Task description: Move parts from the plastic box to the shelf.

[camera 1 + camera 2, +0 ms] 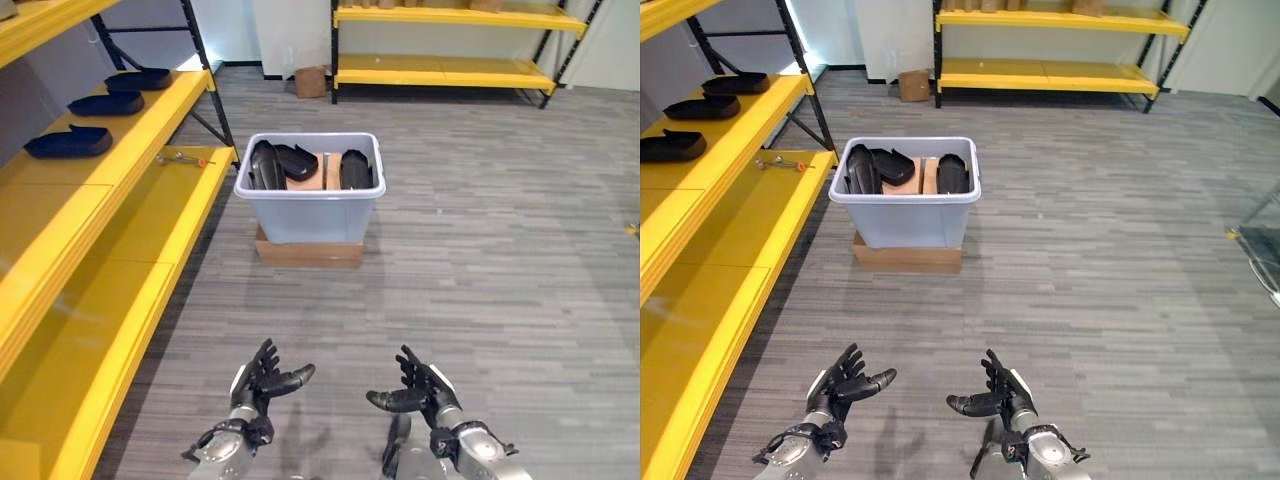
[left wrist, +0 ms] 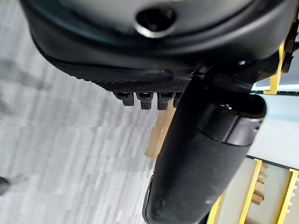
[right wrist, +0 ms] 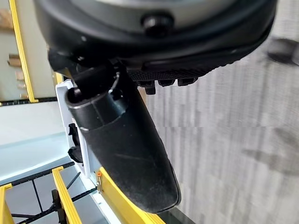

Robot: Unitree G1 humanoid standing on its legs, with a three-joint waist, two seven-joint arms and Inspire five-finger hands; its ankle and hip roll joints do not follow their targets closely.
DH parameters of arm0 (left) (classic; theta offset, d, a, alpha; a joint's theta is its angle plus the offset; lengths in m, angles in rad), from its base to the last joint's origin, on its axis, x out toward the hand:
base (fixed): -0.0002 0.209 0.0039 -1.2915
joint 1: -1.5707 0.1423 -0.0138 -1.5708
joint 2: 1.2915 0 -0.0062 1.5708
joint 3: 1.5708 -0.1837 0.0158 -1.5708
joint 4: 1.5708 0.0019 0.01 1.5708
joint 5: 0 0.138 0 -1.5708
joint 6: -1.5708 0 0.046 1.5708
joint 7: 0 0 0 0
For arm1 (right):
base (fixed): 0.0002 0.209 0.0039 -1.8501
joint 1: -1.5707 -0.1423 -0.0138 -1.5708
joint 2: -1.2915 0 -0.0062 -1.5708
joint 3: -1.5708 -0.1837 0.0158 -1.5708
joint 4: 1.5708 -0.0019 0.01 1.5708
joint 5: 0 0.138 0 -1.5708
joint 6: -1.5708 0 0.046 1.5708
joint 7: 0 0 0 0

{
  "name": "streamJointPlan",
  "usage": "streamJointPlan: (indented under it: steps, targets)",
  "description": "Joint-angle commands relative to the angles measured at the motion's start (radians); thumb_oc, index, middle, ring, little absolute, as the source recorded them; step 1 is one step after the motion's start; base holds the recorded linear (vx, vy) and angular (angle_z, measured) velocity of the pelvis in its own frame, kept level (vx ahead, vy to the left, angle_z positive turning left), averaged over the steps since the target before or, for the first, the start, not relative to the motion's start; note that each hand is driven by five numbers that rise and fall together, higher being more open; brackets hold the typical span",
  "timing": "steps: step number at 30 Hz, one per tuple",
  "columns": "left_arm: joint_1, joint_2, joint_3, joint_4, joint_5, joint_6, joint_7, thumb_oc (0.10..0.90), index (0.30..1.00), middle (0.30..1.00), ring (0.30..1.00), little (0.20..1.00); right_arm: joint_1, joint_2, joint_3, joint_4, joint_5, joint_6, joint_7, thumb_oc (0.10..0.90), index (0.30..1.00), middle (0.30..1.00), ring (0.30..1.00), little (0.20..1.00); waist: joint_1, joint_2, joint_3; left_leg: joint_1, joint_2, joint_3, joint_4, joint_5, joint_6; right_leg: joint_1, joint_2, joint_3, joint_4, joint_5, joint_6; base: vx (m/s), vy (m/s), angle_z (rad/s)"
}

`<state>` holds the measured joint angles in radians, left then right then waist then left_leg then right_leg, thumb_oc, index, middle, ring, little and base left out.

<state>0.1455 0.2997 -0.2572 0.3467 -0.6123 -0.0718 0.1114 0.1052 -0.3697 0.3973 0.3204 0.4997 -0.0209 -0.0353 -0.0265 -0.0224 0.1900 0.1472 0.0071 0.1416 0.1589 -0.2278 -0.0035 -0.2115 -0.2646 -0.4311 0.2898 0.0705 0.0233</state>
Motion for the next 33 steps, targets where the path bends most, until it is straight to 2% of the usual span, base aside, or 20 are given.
streamJointPlan:
  steps: [1, 2, 4, 5, 6, 7, 8, 9, 10, 11, 13, 15, 19, 22, 23, 25, 27, 29, 30, 33]
  targets:
    - [-0.064, 0.036, 0.006, -0.096, 0.039, -0.098, -0.005, 0.900, 1.000, 1.000, 1.000, 1.000, -0.050, -0.004, -0.035, -0.073, 0.052, -0.108, -0.010, 0.900, 1.000, 1.000, 1.000, 1.000, -0.002, -0.025, -0.065, -0.007, 0.045, 0.005, 0.159, 0.013, -0.034, -0.056, -0.025, 0.023, -0.020, 0.045, 0.111, 0.21, -0.219, 0.20]
    - [-0.061, 0.041, 0.010, -0.111, 0.018, -0.105, -0.002, 0.900, 1.000, 1.000, 1.000, 1.000, -0.058, -0.016, -0.036, -0.077, 0.061, -0.113, -0.016, 0.900, 1.000, 1.000, 1.000, 1.000, 0.013, -0.031, -0.050, -0.087, 0.084, -0.005, 0.339, 0.111, -0.077, -0.017, 0.025, 0.024, -0.039, 0.008, 0.077, 0.15, -0.229, 0.07]
    - [-0.061, 0.046, 0.002, -0.116, 0.014, -0.110, 0.000, 0.900, 1.000, 1.000, 1.000, 1.000, -0.065, -0.035, -0.040, -0.085, 0.063, -0.122, -0.017, 0.900, 1.000, 1.000, 1.000, 1.000, 0.043, -0.045, -0.020, -0.159, 0.062, -0.049, 0.453, 0.183, -0.100, 0.011, 0.038, 0.020, -0.060, -0.001, 0.057, 0.07, -0.149, -0.56]
    - [-0.067, 0.052, -0.003, -0.121, 0.005, -0.108, 0.000, 0.900, 1.000, 1.000, 1.000, 1.000, -0.067, -0.040, -0.044, -0.083, 0.071, -0.125, -0.024, 0.900, 1.000, 1.000, 1.000, 1.000, 0.049, -0.056, -0.007, -0.231, 0.082, -0.040, 0.425, 0.189, -0.092, 0.020, 0.043, 0.009, -0.071, -0.018, 0.054, 0.11, -0.039, -0.98]
    - [-0.070, 0.058, -0.008, -0.124, 0.004, -0.105, 0.004, 0.900, 1.000, 1.000, 1.000, 1.000, -0.073, -0.038, -0.044, -0.083, 0.076, -0.131, -0.037, 0.900, 1.000, 1.000, 1.000, 1.000, 0.063, -0.064, 0.003, -0.296, 0.102, -0.023, 0.340, 0.131, -0.067, 0.040, 0.045, 0.014, -0.084, -0.036, 0.059, 0.15, 0.007, -0.60]
    - [-0.069, 0.062, -0.008, -0.122, 0.004, -0.107, 0.007, 0.900, 1.000, 1.000, 1.000, 1.000, -0.077, -0.036, -0.044, -0.079, 0.076, -0.135, -0.042, 0.900, 1.000, 1.000, 1.000, 1.000, 0.069, -0.070, 0.005, -0.320, 0.123, -0.013, 0.283, 0.121, -0.058, 0.050, 0.044, 0.021, -0.088, -0.045, 0.063, 0.20, 0.075, 0.26]
    - [-0.066, 0.067, -0.006, -0.127, 0.005, -0.108, 0.010, 0.900, 1.000, 1.000, 1.000, 1.000, -0.079, -0.034, -0.045, -0.080, 0.075, -0.136, -0.044, 0.900, 1.000, 1.000, 1.000, 1.000, 0.076, -0.070, 0.003, -0.333, 0.154, 0.000, 0.200, 0.155, -0.060, 0.063, 0.050, 0.026, -0.092, -0.052, 0.065, 0.20, 0.115, 0.24]
    - [-0.064, 0.071, -0.004, -0.125, 0.016, -0.107, 0.014, 0.900, 1.000, 1.000, 1.000, 1.000, -0.084, -0.031, -0.041, -0.076, 0.070, -0.136, -0.049, 0.900, 1.000, 1.000, 1.000, 1.000, 0.090, -0.062, 0.001, -0.349, 0.190, -0.004, 0.097, 0.242, -0.076, 0.087, 0.068, 0.033, -0.104, -0.063, 0.068, 0.39, 0.201, -0.14]
    - [-0.063, 0.083, 0.006, -0.131, 0.022, -0.102, 0.014, 0.900, 1.000, 1.000, 1.000, 1.000, -0.088, -0.021, -0.036, -0.066, 0.065, -0.133, -0.047, 0.900, 1.000, 1.000, 1.000, 1.000, 0.121, -0.054, -0.001, -0.356, 0.226, -0.058, -0.030, 0.356, -0.106, 0.133, 0.095, 0.052, -0.115, -0.084, 0.066, 0.40, 0.217, -0.39]
    - [-0.057, 0.086, 0.012, -0.130, 0.020, -0.099, 0.004, 0.900, 1.000, 1.000, 1.000, 1.000, -0.081, -0.018, -0.038, -0.068, 0.066, -0.129, -0.038, 0.900, 1.000, 1.000, 1.000, 1.000, 0.121, -0.053, -0.007, -0.329, 0.215, -0.042, -0.034, 0.318, -0.098, 0.144, 0.090, 0.047, -0.103, -0.092, 0.075, 0.39, 0.207, -0.81]
    - [-0.057, 0.096, 0.016, -0.131, 0.022, -0.101, -0.002, 0.900, 1.000, 1.000, 1.000, 1.000, -0.080, -0.004, -0.033, -0.066, 0.061, -0.124, -0.026, 0.900, 1.000, 1.000, 1.000, 1.000, 0.124, -0.054, -0.021, -0.314, 0.182, -0.045, -0.052, 0.309, -0.082, 0.148, 0.075, 0.050, -0.091, -0.085, 0.088, 0.27, 0.223, -0.51]
    - [-0.054, 0.116, 0.024, -0.144, 0.029, -0.100, -0.007, 0.900, 1.000, 1.000, 1.000, 1.000, -0.087, 0.013, -0.025, -0.065, 0.056, -0.111, -0.012, 0.900, 1.000, 1.000, 1.000, 1.000, 0.131, -0.056, -0.032, -0.300, 0.130, -0.016, -0.018, 0.269, -0.051, 0.159, 0.038, 0.074, -0.052, -0.092, 0.104, 0.35, 0.328, 0.19]
    - [-0.060, 0.129, 0.033, -0.152, 0.026, -0.102, 0.005, 0.900, 1.000, 1.000, 1.000, 1.000, -0.095, 0.025, -0.023, -0.063, 0.047, -0.106, -0.006, 0.900, 1.000, 1.000, 1.000, 1.000, 0.134, -0.063, -0.033, -0.313, 0.087, -0.004, 0.053, 0.206, -0.018, 0.154, 0.004, 0.081, 0.023, -0.082, 0.129, 0.25, 0.243, 0.20]
    - [-0.048, 0.136, 0.043, -0.159, 0.035, -0.102, 0.012, 0.900, 1.000, 1.000, 1.000, 1.000, -0.087, 0.036, -0.023, -0.054, 0.037, -0.102, -0.001, 0.900, 1.000, 1.000, 1.000, 1.000, 0.131, -0.054, -0.030, -0.297, 0.044, -0.007, 0.079, 0.166, 0.022, 0.092, -0.022, 0.119, 0.199, 0.029, 0.157, 0.21, 0.253, 0.17]
    - [-0.037, 0.138, 0.040, -0.163, 0.039, -0.100, 0.010, 0.900, 1.000, 1.000, 1.000, 1.000, -0.078, 0.033, -0.021, -0.055, 0.028, -0.101, 0.003, 0.900, 1.000, 1.000, 1.000, 1.000, 0.119, -0.035, -0.020, -0.264, 0.033, -0.008, 0.066, 0.156, 0.045, 0.051, -0.026, 0.139, 0.308, 0.094, 0.163, 0.18, 0.274, 0.13]
    - [-0.031, 0.138, 0.035, -0.165, 0.044, -0.099, 0.006, 0.900, 1.000, 1.000, 1.000, 1.000, -0.072, 0.030, -0.019, -0.056, 0.024, -0.100, 0.006, 0.900, 1.000, 1.000, 1.000, 1.000, 0.108, -0.014, -0.008, -0.228, 0.023, -0.008, 0.047, 0.149, 0.060, 0.003, -0.032, 0.139, 0.387, 0.093, 0.161, 0.20, 0.232, 0.16]
    - [-0.028, 0.130, 0.030, -0.159, 0.043, -0.096, -0.002, 0.900, 1.000, 1.000, 1.000, 1.000, -0.069, 0.021, -0.020, -0.060, 0.031, -0.100, 0.009, 0.900, 1.000, 1.000, 1.000, 1.000, 0.079, -0.015, -0.003, -0.192, -0.012, -0.027, 0.017, 0.142, 0.065, -0.058, 0.037, 0.168, 0.290, 0.060, 0.139, 0.26, 0.089, -0.03]
    - [-0.028, 0.125, 0.029, -0.155, 0.035, -0.099, -0.015, 0.900, 1.000, 1.000, 1.000, 1.000, -0.068, 0.012, -0.020, -0.066, 0.042, -0.106, 0.008, 0.900, 1.000, 1.000, 1.000, 1.000, 0.064, -0.035, -0.001, -0.167, -0.038, -0.038, 0.002, 0.123, 0.056, -0.081, 0.035, 0.161, 0.072, 0.059, 0.126, 0.30, -0.071, 0.35]
    - [-0.033, 0.118, 0.029, -0.142, 0.043, -0.101, -0.021, 0.900, 1.000, 1.000, 1.000, 1.000, -0.065, 0.004, -0.018, -0.075, 0.031, -0.105, 0.010, 0.900, 1.000, 1.000, 1.000, 1.000, 0.043, -0.040, -0.001, -0.136, -0.044, -0.055, -0.012, 0.107, 0.040, -0.103, 0.020, 0.178, -0.075, 0.107, 0.141, 0.30, -0.113, 0.96]
    - [-0.034, 0.115, 0.026, -0.139, 0.054, -0.103, -0.024, 0.900, 1.000, 1.000, 1.000, 1.000, -0.056, -0.004, -0.021, -0.081, 0.021, -0.103, 0.013, 0.900, 1.000, 1.000, 1.000, 1.000, 0.033, -0.041, 0.000, -0.123, -0.047, -0.063, -0.011, 0.096, 0.034, -0.095, 0.024, 0.196, -0.119, 0.135, 0.148, 0.15, -0.060, 0.83]
